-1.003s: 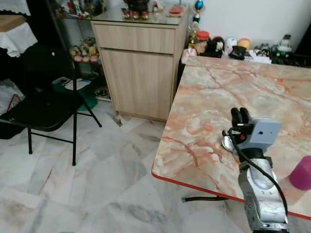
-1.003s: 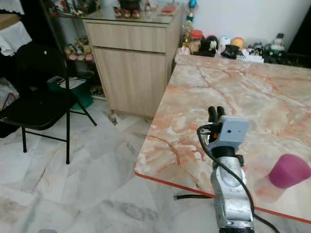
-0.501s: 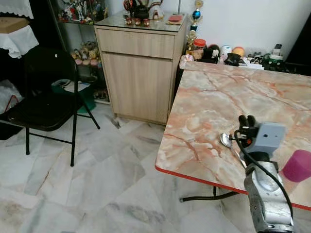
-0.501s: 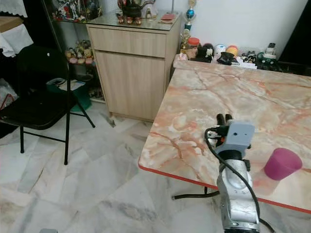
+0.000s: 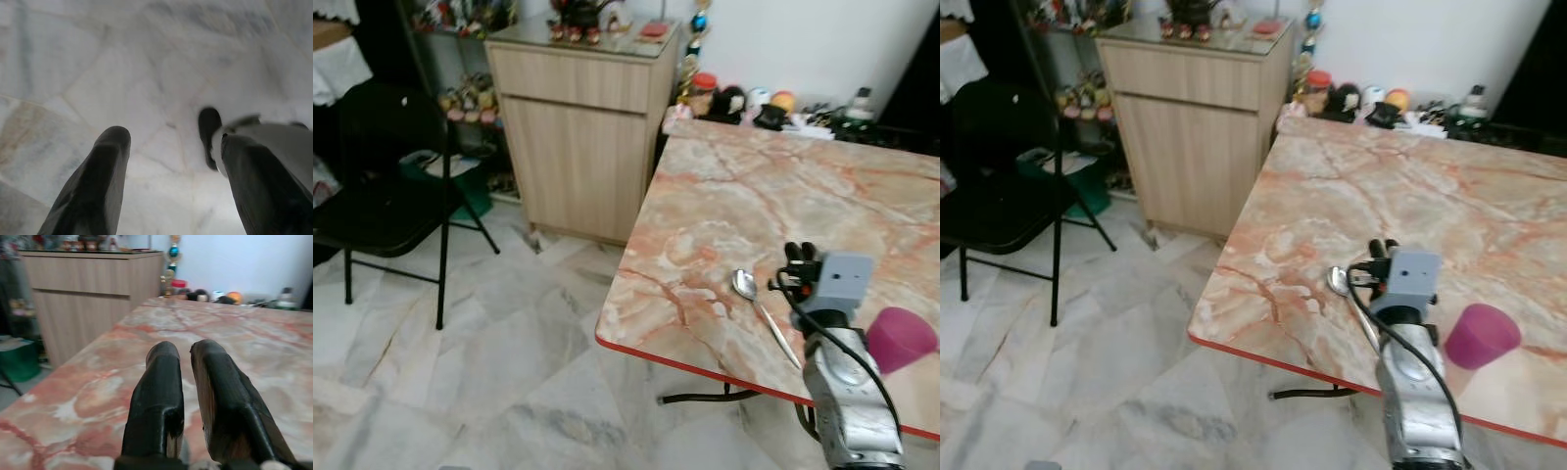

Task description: Setting the table

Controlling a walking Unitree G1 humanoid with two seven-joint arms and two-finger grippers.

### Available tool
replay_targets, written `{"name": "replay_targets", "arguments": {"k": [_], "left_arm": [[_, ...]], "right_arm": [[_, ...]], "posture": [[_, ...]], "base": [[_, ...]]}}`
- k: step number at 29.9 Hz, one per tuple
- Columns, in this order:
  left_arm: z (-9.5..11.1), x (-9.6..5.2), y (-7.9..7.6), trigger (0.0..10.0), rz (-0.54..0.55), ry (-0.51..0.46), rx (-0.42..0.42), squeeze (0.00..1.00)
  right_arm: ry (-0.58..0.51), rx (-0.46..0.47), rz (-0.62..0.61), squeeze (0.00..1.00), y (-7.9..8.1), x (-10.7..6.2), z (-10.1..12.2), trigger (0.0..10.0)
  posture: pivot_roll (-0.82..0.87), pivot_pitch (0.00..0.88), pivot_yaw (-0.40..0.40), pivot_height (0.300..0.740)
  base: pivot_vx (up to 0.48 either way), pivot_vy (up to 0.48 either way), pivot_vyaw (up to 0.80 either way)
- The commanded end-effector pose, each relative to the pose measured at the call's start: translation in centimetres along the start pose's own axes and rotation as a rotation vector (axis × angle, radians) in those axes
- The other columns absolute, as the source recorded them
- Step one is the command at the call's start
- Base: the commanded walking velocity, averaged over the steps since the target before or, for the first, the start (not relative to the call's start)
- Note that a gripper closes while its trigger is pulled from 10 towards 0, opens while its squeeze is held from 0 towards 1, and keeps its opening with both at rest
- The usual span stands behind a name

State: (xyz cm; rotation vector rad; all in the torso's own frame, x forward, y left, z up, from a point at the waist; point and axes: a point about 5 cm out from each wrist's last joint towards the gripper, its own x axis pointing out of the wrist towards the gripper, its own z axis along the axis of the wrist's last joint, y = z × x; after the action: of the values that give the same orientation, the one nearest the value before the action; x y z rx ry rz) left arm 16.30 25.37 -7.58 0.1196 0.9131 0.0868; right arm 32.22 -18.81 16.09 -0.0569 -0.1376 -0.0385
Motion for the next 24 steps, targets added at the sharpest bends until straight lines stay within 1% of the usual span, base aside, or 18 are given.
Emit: {"name": "replay_targets", "arguments": {"k": [1,12,17,22,24], "left_arm": [[-0.43,-0.06,-0.14,10.0,-0.008,0.021,0.018,0.00],[-0.18,0.02,-0.45,10.0,-0.015,0.007,0.003,0.00],[-0.11,0.03,-0.42,10.0,-0.013,0.003,-0.004,0.00],[0.03,0.06,-0.43,10.0,-0.013,-0.002,-0.004,0.00],[0.10,0.08,-0.45,10.0,-0.011,-0.003,-0.001,0.00]], "right_arm": [[0.014,-0.010,-0.018,0.00,-0.62,-0.13,-0.19,10.0],[0.041,-0.015,-0.022,0.00,-0.78,-0.35,-0.60,10.0],[0.068,-0.020,-0.029,0.00,-0.77,-0.48,-1.05,10.0],[0.070,-0.017,-0.030,0.00,-0.76,-0.42,-1.05,10.0],[0.071,-0.019,-0.030,0.00,-0.80,-0.38,-1.01,10.0]], "posture": [[0.01,0.074,-0.010,0.740],[0.01,0.090,-0.014,0.740],[0.01,0.094,-0.015,0.740],[0.01,0.095,-0.016,0.740],[0.01,0.096,-0.018,0.740]], "base": [[0.000,0.000,0.00],[0.000,0.000,0.00],[0.250,0.000,0.00],[0.256,0.000,0.00],[0.000,0.000,0.00]]}}
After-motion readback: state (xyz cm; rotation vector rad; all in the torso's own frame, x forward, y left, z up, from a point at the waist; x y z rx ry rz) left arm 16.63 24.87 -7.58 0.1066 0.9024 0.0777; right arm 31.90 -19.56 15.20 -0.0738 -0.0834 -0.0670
